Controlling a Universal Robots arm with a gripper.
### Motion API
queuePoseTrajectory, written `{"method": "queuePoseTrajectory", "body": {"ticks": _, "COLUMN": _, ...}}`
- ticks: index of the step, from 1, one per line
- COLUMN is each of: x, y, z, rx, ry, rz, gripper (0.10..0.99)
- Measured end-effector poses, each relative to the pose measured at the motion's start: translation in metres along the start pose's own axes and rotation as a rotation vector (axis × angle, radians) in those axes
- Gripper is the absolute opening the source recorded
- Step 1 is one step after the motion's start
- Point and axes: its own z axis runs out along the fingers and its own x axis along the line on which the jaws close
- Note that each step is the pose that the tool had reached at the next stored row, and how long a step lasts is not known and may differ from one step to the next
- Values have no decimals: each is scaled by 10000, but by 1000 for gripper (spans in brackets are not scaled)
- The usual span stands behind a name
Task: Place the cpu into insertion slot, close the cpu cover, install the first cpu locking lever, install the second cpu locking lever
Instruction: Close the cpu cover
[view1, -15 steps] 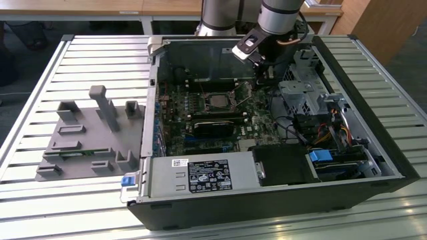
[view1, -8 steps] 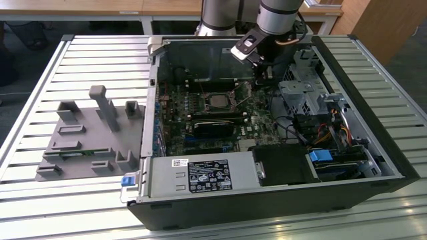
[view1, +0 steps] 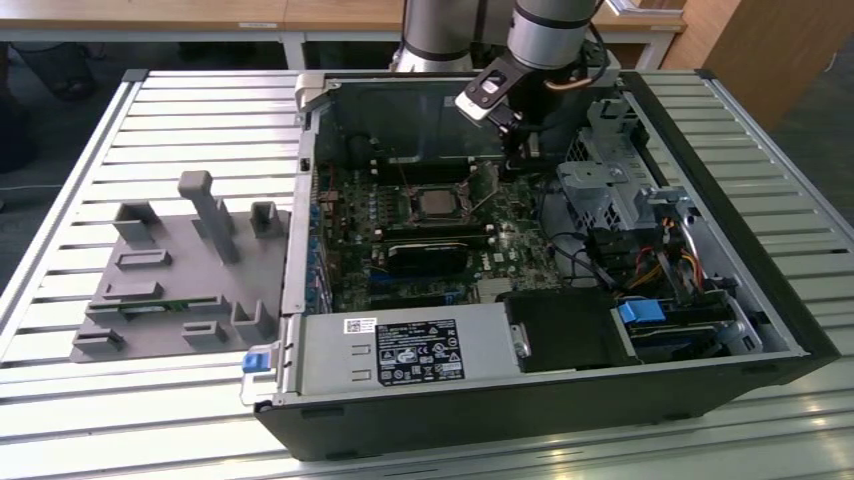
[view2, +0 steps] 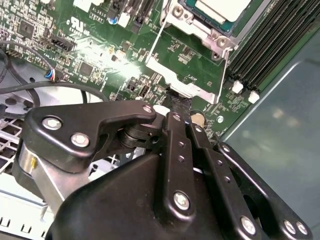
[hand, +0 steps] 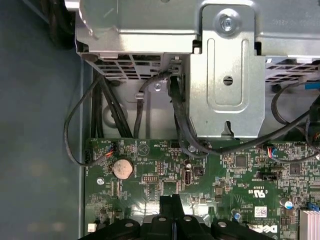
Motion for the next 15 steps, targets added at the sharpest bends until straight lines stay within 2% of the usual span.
{"method": "queuePoseTrajectory", "body": {"ticks": 15, "x": -1, "y": -214, "z": 3, "rx": 0, "ry": 0, "rz": 0, "gripper": 106}}
